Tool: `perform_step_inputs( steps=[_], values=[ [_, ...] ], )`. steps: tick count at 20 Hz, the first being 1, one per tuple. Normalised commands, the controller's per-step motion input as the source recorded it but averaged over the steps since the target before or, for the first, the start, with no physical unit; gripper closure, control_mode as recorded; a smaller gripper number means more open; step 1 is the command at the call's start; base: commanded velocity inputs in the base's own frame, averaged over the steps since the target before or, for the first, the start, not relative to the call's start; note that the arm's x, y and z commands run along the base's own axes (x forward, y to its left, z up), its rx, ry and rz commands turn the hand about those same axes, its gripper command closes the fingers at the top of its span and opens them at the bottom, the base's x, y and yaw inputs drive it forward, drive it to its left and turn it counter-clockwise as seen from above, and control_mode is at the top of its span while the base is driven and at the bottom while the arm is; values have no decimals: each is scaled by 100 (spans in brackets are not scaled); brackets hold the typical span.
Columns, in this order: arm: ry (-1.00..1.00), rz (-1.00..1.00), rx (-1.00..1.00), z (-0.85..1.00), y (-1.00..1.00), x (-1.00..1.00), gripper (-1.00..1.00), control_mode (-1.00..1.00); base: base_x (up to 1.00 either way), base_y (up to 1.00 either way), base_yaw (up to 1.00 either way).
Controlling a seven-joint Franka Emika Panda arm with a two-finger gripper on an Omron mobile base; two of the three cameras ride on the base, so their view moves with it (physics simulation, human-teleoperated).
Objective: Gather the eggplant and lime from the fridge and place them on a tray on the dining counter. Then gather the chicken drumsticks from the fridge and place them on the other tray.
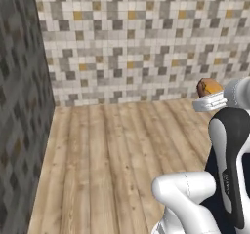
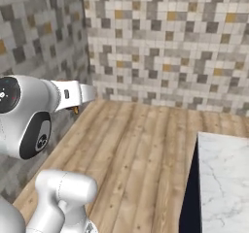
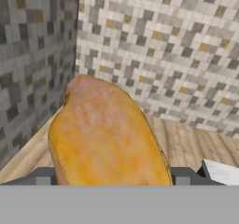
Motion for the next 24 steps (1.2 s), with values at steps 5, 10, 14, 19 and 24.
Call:
perform_step_inputs(
  steps=[5,10,14,19,24],
  values=[
    [0,0,0,0,0,0,100,100,100,0,-8],
    [0,0,0,0,0,0,100,100,100,3,-24],
    [0,0,0,0,0,0,100,100,100,13,-34],
    [0,0,0,0,0,0,100,100,83,30,-56],
    [0,0,0,0,0,0,100,100,5,34,-81]
  ],
)
